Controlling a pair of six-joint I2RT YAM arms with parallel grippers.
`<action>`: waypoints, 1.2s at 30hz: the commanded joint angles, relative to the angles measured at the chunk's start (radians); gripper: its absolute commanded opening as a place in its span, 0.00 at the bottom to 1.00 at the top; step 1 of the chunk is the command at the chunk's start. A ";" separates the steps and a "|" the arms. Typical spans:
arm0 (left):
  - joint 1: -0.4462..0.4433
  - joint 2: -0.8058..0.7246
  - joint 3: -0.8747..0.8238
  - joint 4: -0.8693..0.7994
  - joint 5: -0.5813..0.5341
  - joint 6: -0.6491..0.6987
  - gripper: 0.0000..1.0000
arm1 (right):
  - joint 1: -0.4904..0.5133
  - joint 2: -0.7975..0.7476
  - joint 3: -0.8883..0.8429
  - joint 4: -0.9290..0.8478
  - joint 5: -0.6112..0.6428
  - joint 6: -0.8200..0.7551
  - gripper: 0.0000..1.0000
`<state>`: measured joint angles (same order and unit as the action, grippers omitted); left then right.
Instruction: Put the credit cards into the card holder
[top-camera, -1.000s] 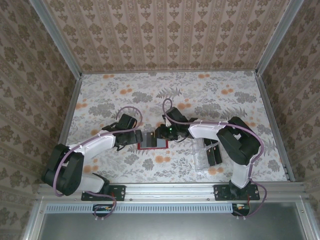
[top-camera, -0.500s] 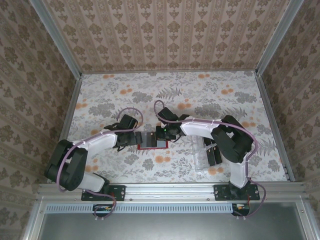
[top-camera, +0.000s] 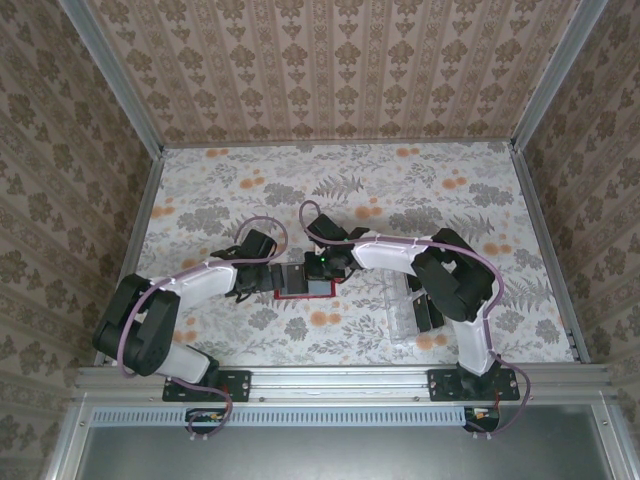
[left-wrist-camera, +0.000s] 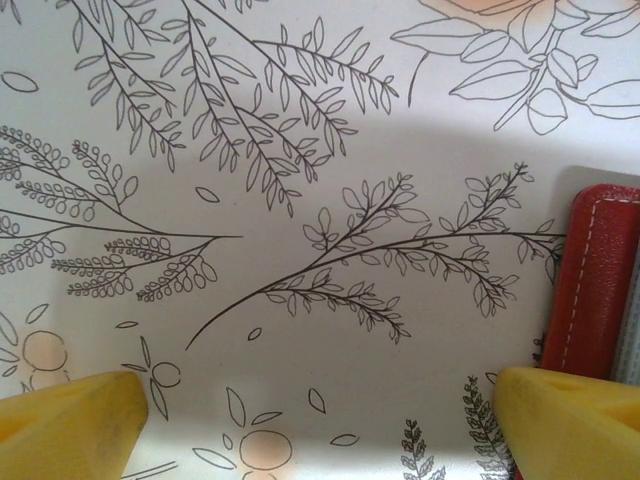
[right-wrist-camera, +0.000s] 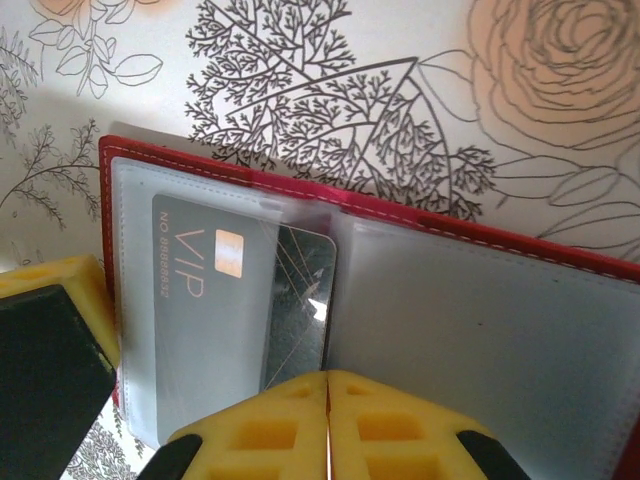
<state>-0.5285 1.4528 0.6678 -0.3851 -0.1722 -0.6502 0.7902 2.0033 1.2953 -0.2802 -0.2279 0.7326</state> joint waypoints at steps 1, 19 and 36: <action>0.007 0.039 -0.037 0.027 0.027 0.003 1.00 | 0.011 0.028 0.034 0.005 -0.042 0.010 0.10; -0.004 0.037 -0.059 0.053 0.043 -0.010 1.00 | 0.034 0.071 0.080 0.069 -0.120 0.062 0.10; 0.040 -0.125 0.002 -0.063 0.037 0.016 1.00 | -0.034 -0.275 -0.110 -0.046 0.066 0.007 0.52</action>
<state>-0.5018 1.3636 0.6548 -0.3996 -0.1516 -0.6502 0.7601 1.7824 1.2236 -0.2481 -0.2470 0.7681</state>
